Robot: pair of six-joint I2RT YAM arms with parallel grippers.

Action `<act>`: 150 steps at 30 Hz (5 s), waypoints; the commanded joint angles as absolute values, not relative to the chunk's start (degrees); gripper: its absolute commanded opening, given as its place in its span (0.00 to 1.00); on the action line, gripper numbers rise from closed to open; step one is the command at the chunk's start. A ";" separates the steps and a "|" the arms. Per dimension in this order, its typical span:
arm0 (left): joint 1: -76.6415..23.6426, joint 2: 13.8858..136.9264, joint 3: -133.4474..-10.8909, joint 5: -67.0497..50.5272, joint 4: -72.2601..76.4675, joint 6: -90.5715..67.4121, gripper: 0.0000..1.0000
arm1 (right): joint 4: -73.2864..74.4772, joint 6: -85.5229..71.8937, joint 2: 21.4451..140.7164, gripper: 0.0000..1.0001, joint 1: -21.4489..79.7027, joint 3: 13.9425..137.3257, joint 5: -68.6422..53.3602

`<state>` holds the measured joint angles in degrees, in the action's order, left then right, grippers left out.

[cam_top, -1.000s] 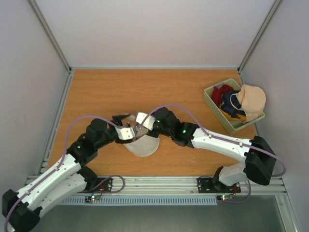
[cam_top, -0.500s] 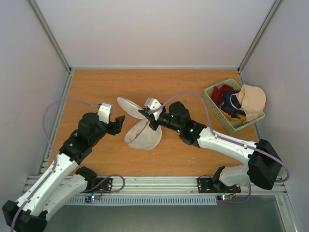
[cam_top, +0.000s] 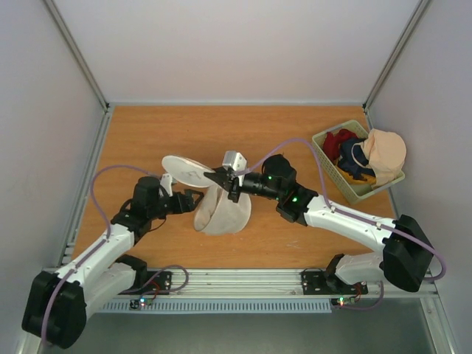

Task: Unzip the laundry bag and remove the bra

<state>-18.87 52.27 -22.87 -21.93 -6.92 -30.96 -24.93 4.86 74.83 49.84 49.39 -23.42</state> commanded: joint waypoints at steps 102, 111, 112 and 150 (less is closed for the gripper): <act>-21.45 50.10 -24.76 -17.78 -4.30 -16.42 0.01 | 19.30 4.38 105.31 0.53 45.67 77.98 -23.01; -21.45 50.07 -24.52 -19.34 -3.81 -15.97 0.01 | 21.05 -1.51 110.45 0.49 43.65 81.02 -29.48; -21.45 50.09 -24.51 -19.41 -3.81 -15.85 0.01 | 20.52 -2.73 110.60 0.49 43.35 80.97 -30.81; -20.92 50.18 -24.45 -10.80 -3.90 -15.46 0.01 | 29.70 5.49 110.58 0.35 52.12 83.93 0.77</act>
